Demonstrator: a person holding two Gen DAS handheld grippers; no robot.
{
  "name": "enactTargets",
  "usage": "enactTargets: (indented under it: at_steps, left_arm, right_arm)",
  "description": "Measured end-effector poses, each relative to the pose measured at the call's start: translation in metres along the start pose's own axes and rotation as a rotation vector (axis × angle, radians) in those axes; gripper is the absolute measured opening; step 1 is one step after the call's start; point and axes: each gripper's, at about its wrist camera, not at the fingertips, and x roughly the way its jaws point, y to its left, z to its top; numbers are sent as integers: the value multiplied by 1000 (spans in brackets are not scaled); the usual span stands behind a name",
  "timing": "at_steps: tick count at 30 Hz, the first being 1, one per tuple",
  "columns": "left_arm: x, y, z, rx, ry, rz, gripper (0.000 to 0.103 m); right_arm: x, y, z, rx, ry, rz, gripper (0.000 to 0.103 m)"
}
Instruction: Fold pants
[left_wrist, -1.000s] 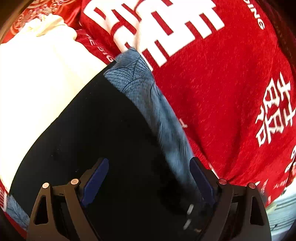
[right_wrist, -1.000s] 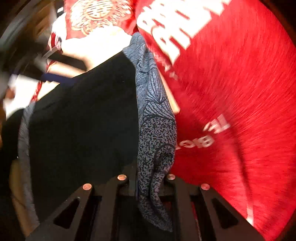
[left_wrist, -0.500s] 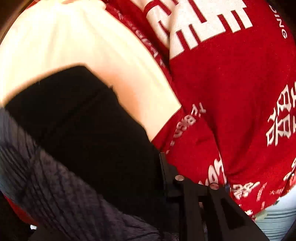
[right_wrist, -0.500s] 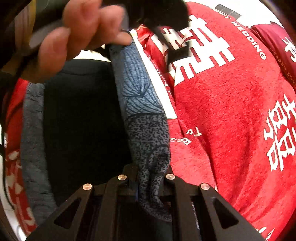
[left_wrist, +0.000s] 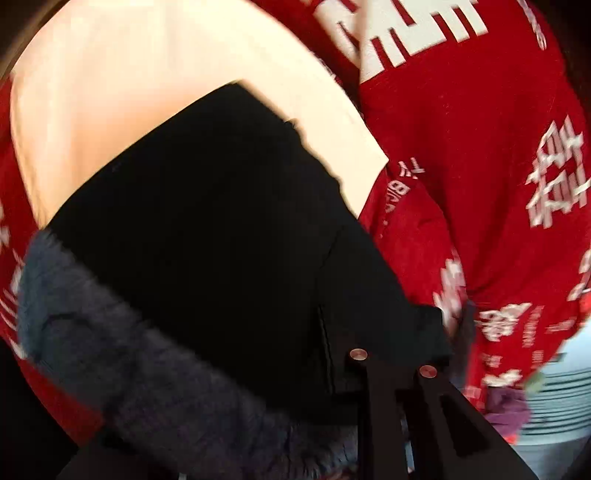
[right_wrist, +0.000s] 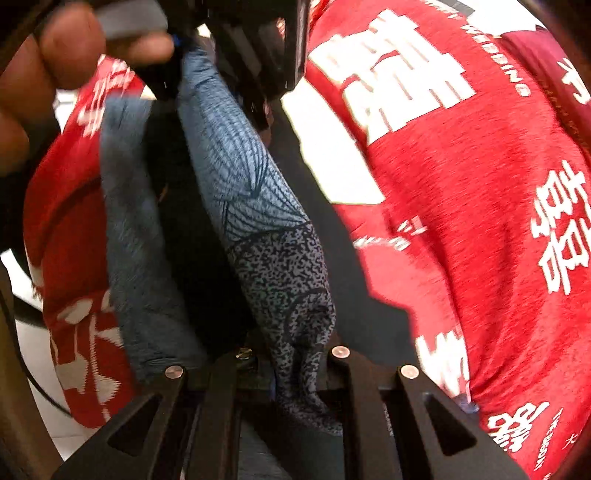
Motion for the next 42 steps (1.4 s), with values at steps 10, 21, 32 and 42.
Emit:
enactTargets:
  at_steps: [10,21,32,42]
  left_arm:
    - [-50,37,-20,71,-31,-50,61]
    - [-107,27,-14,100,-190,-31,62]
    - [-8,-35,-42,375,-99,155,63]
    - [-2,-39,-58,467,-104,202,80]
  right_arm:
    - [4,18,3,-18,27,-121,16]
    - [-4,55,-3,-33,50,-286,18]
    - [-33,74,-19,-2,45,-295,19]
    - [-103,-20,-31,496,-108,-52,81]
